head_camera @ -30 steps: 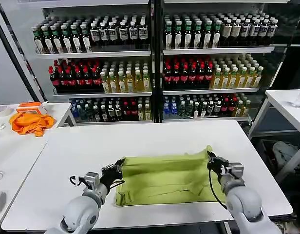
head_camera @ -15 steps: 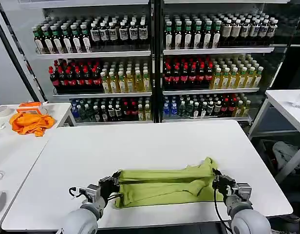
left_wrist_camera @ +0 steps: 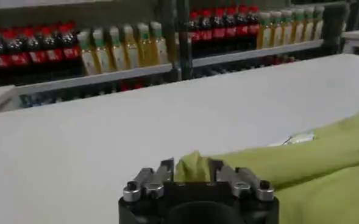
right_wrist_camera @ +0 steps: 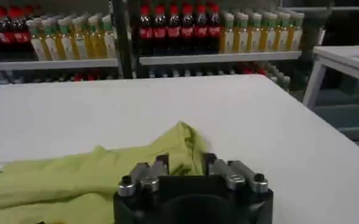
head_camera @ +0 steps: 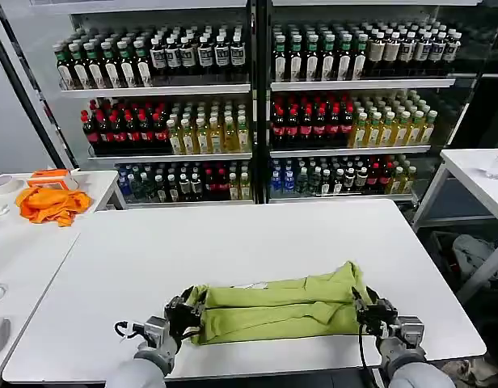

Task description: Fold and organize the clothes.

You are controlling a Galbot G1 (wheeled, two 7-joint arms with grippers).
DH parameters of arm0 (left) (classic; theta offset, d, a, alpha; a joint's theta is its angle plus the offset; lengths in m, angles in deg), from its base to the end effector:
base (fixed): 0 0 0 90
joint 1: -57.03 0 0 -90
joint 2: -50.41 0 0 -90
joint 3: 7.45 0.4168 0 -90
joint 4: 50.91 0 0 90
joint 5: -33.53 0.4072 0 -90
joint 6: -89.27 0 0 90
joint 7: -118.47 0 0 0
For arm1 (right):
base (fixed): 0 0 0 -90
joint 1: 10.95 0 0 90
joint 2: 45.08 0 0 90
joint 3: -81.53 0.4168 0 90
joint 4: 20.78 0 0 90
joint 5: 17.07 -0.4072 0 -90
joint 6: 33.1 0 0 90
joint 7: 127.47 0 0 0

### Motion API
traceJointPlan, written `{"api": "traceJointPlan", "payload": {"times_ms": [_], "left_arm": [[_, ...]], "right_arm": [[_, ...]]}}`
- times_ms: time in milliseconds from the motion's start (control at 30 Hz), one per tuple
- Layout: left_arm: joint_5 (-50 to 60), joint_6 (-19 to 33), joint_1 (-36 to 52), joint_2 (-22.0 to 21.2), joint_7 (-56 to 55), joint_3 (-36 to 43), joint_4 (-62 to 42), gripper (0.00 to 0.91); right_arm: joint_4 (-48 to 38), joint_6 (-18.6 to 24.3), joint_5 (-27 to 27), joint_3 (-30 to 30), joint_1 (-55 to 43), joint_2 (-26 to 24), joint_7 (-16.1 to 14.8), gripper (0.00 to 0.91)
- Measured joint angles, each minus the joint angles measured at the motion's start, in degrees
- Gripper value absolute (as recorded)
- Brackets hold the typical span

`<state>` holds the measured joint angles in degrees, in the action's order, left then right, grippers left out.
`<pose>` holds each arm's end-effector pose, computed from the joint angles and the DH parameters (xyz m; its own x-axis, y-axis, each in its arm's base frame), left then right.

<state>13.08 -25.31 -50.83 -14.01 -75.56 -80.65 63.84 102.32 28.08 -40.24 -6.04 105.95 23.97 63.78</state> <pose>0.2547 0.0099 -0.3640 -0.8891 0.1630 0.4278 0.2071 0.9766 0.0583 0.2241 -0.0830 -0.3115 -0.9135 0.0187 0.4064 0.0109 0.9997 -0.0215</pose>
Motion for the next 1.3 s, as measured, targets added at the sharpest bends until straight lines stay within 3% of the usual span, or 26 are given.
{"api": "traceJointPlan", "payload": {"times_ms": [567,967,1300], "left_arm": [[-1.2,0.9,-4.0,-9.6,-5.4,-0.3,1.1,0.907],[-3.5,2.1,-6.8,-11.7,-7.2,-1.5,4.3,0.907],[-1.4,5.1,-7.1,-16.4,-8.8,-1.1,2.3,0.907]], "right_arm": [[3.1,1.3,2.9,0.4,4.5,1.9,-0.1,0.907],[3.3,2.5,4.0,0.2,5.9,2.8,-0.3,0.907],[2.8,3.0,4.9,-0.5,6.3,3.3,-0.3,0.907]]}}
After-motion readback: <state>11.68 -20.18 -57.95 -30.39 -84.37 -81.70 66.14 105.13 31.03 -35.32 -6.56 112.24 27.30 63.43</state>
